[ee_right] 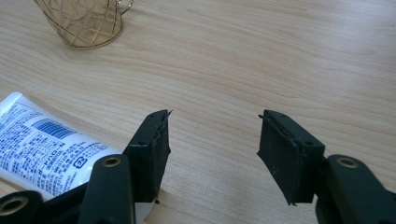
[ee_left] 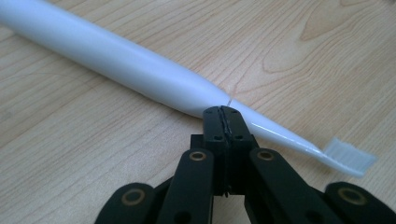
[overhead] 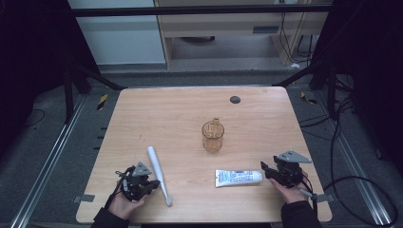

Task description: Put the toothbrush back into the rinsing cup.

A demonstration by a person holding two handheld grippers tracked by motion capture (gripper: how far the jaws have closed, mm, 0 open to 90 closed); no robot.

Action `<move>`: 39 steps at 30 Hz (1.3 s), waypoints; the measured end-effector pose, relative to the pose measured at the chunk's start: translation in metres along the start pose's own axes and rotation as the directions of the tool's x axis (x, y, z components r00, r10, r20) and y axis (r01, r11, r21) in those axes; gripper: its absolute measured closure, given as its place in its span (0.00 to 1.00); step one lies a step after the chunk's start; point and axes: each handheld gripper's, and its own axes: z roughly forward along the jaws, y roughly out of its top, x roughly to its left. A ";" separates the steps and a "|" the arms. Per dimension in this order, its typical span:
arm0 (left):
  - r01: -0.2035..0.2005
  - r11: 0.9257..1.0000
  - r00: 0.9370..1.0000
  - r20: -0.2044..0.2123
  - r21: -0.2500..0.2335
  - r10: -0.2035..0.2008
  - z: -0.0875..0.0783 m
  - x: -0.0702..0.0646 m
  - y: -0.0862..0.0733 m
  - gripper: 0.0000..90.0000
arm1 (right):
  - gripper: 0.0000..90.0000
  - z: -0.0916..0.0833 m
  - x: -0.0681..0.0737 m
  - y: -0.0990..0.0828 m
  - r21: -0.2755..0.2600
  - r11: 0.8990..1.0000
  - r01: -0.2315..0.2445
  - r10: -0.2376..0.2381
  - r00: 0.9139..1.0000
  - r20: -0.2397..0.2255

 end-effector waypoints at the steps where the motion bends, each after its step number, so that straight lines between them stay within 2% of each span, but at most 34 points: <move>1: -0.001 1.000 1.000 -0.002 0.000 0.001 0.001 -0.001 0.001 1.00 | 0.48 0.000 0.000 0.000 0.000 1.000 -0.001 0.001 1.000 0.001; 11: -0.019 1.000 1.000 -0.016 -0.020 0.019 0.006 -0.003 0.007 1.00 | 0.48 0.001 -0.001 0.000 -0.007 1.000 0.002 -0.002 1.000 0.007; 32: -0.042 0.999 0.999 -0.005 -0.022 0.042 0.020 -0.011 0.018 1.00 | 0.48 0.001 -0.002 -0.001 -0.012 1.000 0.004 -0.004 1.000 0.015; 35: -0.037 0.999 0.999 -0.003 -0.028 0.037 0.018 -0.010 0.018 1.00 | 0.48 0.001 -0.002 -0.001 -0.013 1.000 0.000 0.000 1.000 0.013; 39: -0.031 0.998 1.000 -0.008 -0.063 0.030 0.010 -0.007 0.020 1.00 | 0.48 0.001 -0.002 -0.001 -0.014 1.000 0.002 -0.002 1.000 0.014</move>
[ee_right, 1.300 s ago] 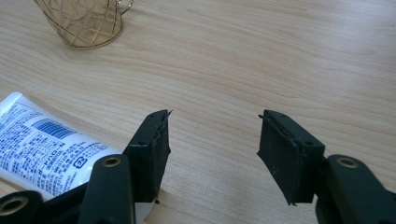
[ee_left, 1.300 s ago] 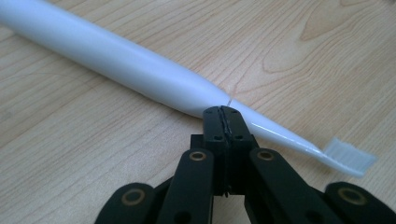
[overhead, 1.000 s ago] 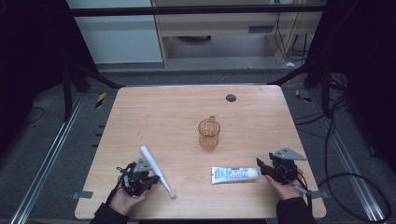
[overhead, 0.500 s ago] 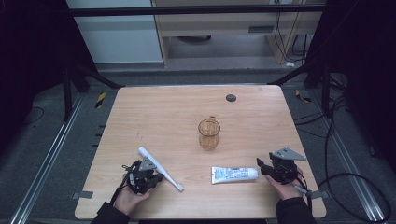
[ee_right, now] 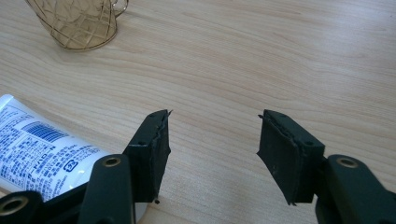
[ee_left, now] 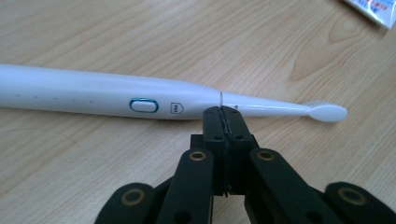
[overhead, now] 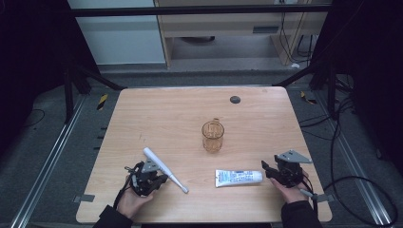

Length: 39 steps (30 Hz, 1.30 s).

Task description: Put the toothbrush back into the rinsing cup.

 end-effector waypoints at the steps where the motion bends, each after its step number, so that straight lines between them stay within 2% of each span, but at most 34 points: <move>1: 0.000 1.000 1.000 -0.004 -0.009 0.000 -0.003 0.002 0.001 1.00 | 0.48 0.000 0.000 0.000 0.000 1.000 0.000 0.000 1.000 0.000; 7: 0.019 0.998 0.999 -0.038 -0.064 -0.022 -0.016 0.015 0.011 0.99 | 0.48 0.000 0.000 0.000 -0.004 1.000 -0.004 0.004 1.000 0.002; 11: 0.023 0.995 0.996 -0.088 -0.098 -0.032 -0.024 0.030 0.024 0.99 | 0.48 0.001 0.000 0.000 -0.001 1.000 -0.004 0.004 1.000 0.003; 15: 0.031 0.994 0.993 -0.108 -0.107 -0.042 -0.021 0.040 0.033 0.99 | 0.48 0.001 0.000 0.000 -0.004 1.000 -0.003 0.003 1.000 0.007; 20: 0.037 0.996 0.989 -0.138 -0.085 -0.048 -0.011 0.056 0.044 0.99 | 0.48 0.001 -0.001 0.000 -0.005 1.000 -0.004 0.004 1.000 0.013; 28: 0.040 0.999 0.989 -0.143 -0.036 -0.045 0.010 0.078 0.049 0.99 | 0.48 0.002 -0.001 0.000 0.000 1.000 -0.007 0.007 1.000 0.009; 39: 0.004 0.999 0.989 -0.148 0.043 0.003 0.025 0.081 0.042 1.00 | 0.48 0.003 0.000 -0.001 0.002 1.000 -0.001 0.001 1.000 0.007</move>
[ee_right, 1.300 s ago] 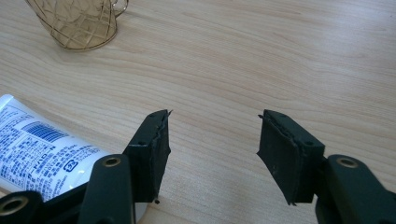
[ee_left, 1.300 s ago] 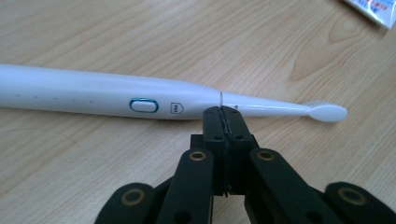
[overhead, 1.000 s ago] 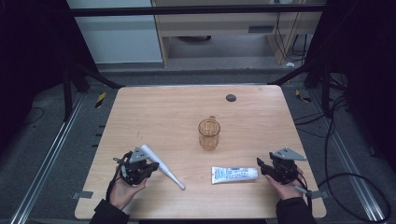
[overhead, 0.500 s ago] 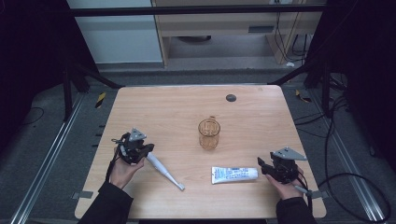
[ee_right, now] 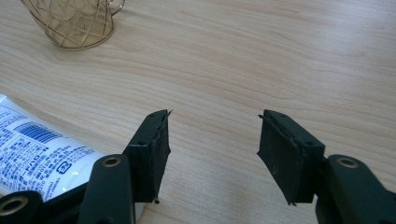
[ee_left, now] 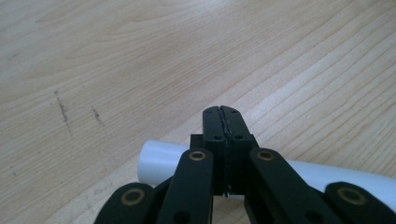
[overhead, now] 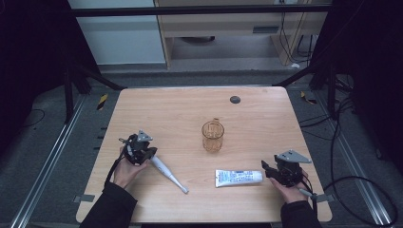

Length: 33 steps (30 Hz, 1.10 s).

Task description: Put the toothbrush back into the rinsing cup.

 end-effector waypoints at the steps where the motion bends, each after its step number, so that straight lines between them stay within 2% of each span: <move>1: -0.002 1.000 1.000 0.000 0.001 0.002 0.000 0.000 0.000 1.00 | 0.48 0.000 0.000 0.000 0.001 1.000 -0.001 0.001 1.000 0.000; 16: 0.008 0.999 1.000 0.005 0.032 -0.009 -0.005 0.002 -0.014 1.00 | 0.47 -0.001 0.000 0.000 0.002 1.000 0.000 0.000 1.000 0.000; 33: -0.015 0.999 1.000 0.007 0.047 0.015 -0.020 -0.007 -0.029 1.00 | 0.47 -0.001 -0.001 0.000 0.000 1.000 0.006 -0.006 1.000 0.009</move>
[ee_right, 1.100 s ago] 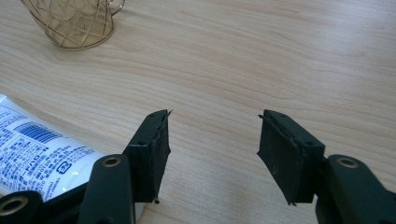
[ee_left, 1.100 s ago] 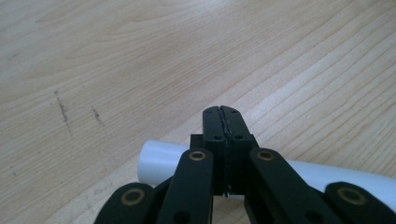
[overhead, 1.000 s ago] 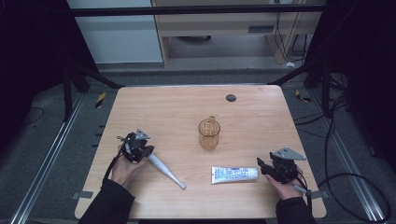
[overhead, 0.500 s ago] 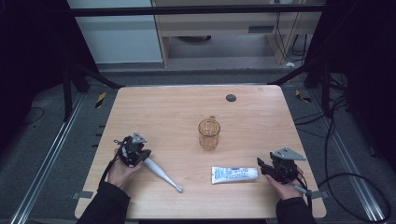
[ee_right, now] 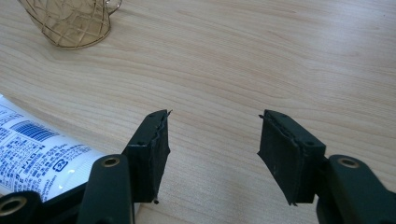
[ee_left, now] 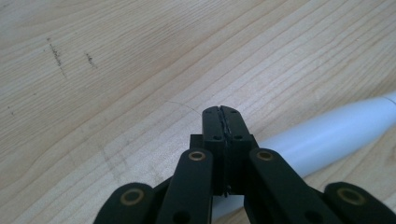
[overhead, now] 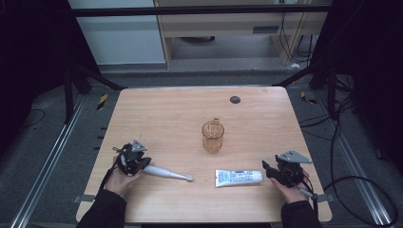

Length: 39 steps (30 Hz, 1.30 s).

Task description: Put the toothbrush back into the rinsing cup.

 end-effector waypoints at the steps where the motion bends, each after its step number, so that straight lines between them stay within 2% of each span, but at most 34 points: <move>1: 0.000 1.000 1.000 0.001 -0.001 0.000 -0.001 -0.001 -0.001 0.99 | 0.47 0.000 0.000 0.000 0.001 1.000 0.000 0.000 1.000 0.000; 11: 0.005 1.000 1.000 0.006 0.000 -0.005 -0.009 -0.003 -0.012 1.00 | 0.47 0.000 0.000 0.000 0.001 1.000 -0.002 0.002 1.000 0.001; 21: 0.004 1.000 1.000 0.015 -0.004 -0.004 -0.013 -0.008 -0.015 1.00 | 0.47 -0.001 0.000 0.000 0.000 1.000 -0.002 0.002 1.000 0.000; 26: 0.016 1.000 1.000 0.004 -0.015 -0.016 -0.011 -0.006 -0.010 0.99 | 0.47 0.000 0.000 0.000 0.000 1.000 -0.002 0.002 1.000 0.001; 31: 0.048 0.998 0.999 0.007 -0.032 -0.048 -0.002 -0.004 0.002 1.00 | 0.47 0.001 0.001 0.000 0.003 1.000 -0.004 0.004 1.000 -0.001; 39: 0.039 0.999 0.999 -0.001 -0.024 -0.039 0.009 -0.009 0.010 1.00 | 0.47 0.000 0.000 0.000 0.002 1.000 -0.005 0.005 1.000 -0.002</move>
